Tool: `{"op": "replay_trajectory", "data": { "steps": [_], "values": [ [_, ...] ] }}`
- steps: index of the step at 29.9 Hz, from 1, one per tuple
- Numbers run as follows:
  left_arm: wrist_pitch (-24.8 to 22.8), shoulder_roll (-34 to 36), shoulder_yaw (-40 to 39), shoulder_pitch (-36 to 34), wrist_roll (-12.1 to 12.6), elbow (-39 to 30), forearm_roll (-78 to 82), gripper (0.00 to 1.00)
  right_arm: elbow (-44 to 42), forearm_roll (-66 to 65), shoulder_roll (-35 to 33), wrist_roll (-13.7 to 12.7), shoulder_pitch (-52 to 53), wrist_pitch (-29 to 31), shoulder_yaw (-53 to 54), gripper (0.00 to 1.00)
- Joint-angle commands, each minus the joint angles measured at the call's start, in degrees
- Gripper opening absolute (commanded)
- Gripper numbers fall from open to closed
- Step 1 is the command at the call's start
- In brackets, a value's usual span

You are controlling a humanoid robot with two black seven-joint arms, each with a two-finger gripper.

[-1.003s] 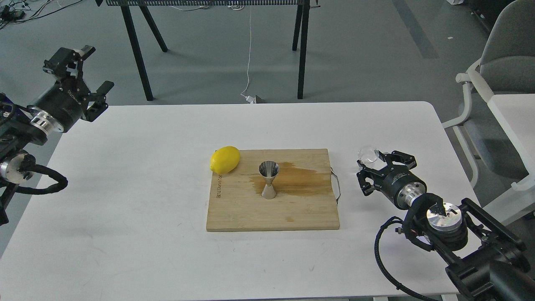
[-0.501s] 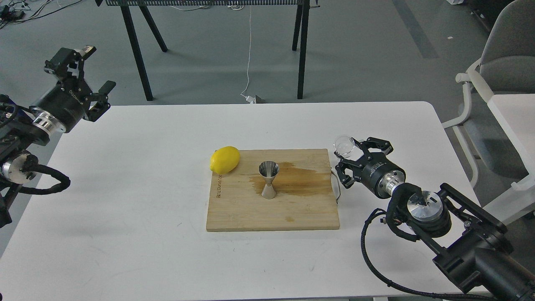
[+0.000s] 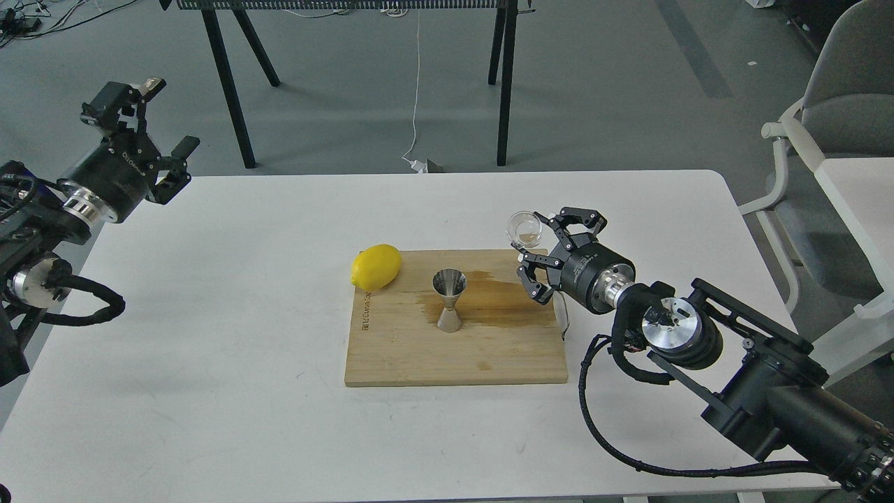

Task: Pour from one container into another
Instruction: 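Lift the glass with the right gripper and carry it over the jigger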

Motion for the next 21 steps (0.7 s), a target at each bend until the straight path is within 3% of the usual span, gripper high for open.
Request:
{"op": "replay_trajectory", "data": {
  "steps": [1, 21],
  "values": [
    [0.0, 0.0, 0.0, 0.1, 0.0, 0.0, -0.1, 1.0, -0.2, 0.0, 0.1, 0.0, 2.9, -0.1, -2.2, 0.46],
    [0.0, -0.2, 0.2, 0.7, 0.0, 0.1, 0.0, 1.0, 1.5, -1.8, -0.7, -1.2, 11.0, -0.3, -12.5, 0.46]
  ]
}}
